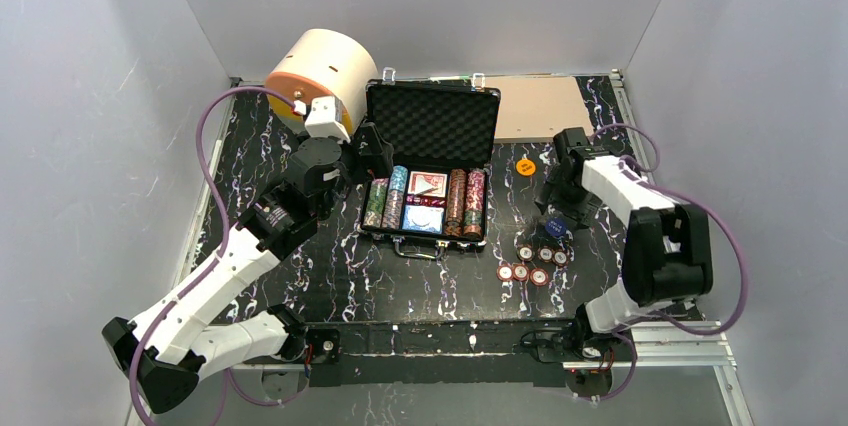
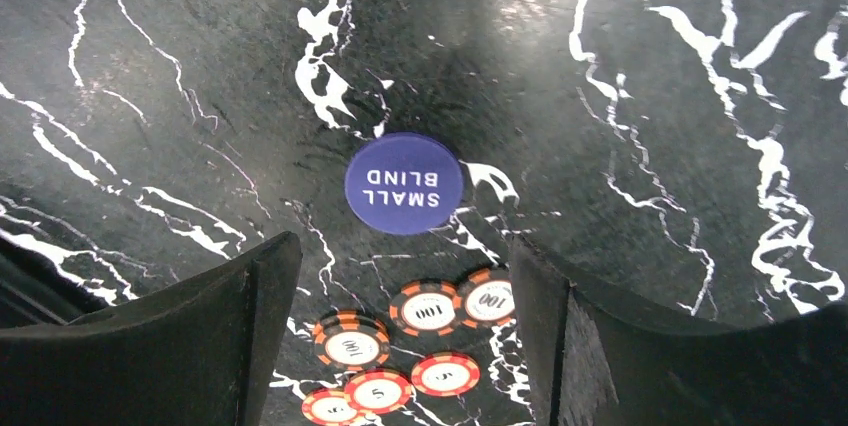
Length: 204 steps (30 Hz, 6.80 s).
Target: Pack up texas hold em set
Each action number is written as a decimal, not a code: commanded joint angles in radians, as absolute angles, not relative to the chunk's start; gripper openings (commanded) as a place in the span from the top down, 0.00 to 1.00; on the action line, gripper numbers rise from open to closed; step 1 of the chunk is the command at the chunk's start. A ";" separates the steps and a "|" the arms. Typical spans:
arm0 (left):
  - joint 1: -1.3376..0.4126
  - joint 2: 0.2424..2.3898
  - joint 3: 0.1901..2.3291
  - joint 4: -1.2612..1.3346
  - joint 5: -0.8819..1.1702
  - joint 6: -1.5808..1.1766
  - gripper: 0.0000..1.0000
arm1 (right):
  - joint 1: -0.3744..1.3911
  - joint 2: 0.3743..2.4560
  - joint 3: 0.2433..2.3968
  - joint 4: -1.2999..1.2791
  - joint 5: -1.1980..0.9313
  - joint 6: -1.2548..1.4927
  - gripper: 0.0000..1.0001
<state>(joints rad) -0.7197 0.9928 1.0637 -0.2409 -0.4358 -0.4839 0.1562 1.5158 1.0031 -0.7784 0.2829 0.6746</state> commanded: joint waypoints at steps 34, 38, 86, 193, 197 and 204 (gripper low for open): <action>-0.721 1.036 1.104 -0.237 -0.440 -0.422 0.05 | 0.108 1.658 0.997 -0.677 0.160 0.549 0.51; -0.721 1.037 1.104 -0.235 -0.440 -0.426 0.05 | 0.133 1.594 1.073 -0.739 0.123 0.563 0.50; -0.721 0.962 1.105 -0.264 -0.506 -0.372 0.04 | 0.846 1.946 1.747 -0.864 0.097 0.672 0.26; -0.720 1.012 1.073 -0.205 -0.572 -0.378 0.02 | 0.226 2.017 1.568 -0.838 0.252 0.534 0.57; -0.721 0.995 1.095 -0.220 -0.580 -0.337 0.02 | 0.245 1.880 1.439 -0.832 0.215 0.567 0.56; -0.721 0.986 1.089 -0.215 -0.574 -0.311 0.02 | 0.323 1.579 1.254 -0.804 0.156 0.680 0.55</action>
<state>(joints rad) -0.7197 1.0065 1.0698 -0.2176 -0.5434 -0.3305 0.2703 1.7432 1.3056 -0.8127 0.1986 0.5945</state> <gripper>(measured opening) 0.975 0.559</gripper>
